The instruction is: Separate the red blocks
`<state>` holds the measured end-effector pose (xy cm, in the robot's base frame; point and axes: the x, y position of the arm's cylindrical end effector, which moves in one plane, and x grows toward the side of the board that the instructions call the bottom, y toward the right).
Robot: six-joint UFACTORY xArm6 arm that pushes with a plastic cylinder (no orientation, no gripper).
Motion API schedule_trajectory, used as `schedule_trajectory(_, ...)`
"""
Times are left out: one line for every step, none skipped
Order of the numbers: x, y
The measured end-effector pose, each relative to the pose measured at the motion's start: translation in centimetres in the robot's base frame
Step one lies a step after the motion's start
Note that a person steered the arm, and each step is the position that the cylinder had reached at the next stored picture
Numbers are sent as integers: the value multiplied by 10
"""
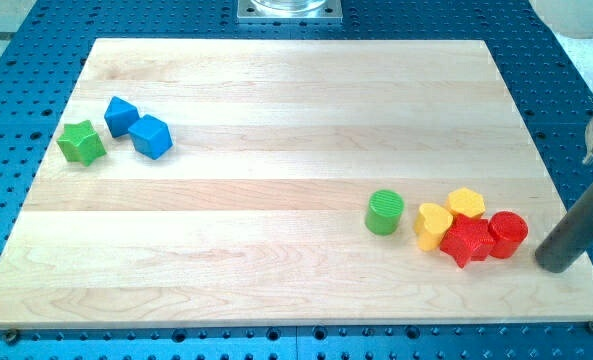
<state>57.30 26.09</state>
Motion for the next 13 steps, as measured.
schedule_trajectory(-3, -2)
schedule_trajectory(-26, 5)
schedule_trajectory(-25, -6)
schedule_trajectory(-13, -35)
schedule_trajectory(-10, -57)
schedule_trajectory(-10, -66)
schedule_trajectory(-10, -79)
schedule_trajectory(-5, -114)
schedule_trajectory(15, -131)
schedule_trajectory(34, -139)
schedule_trajectory(7, -164)
schedule_trajectory(-54, -164)
schedule_trajectory(-65, -137)
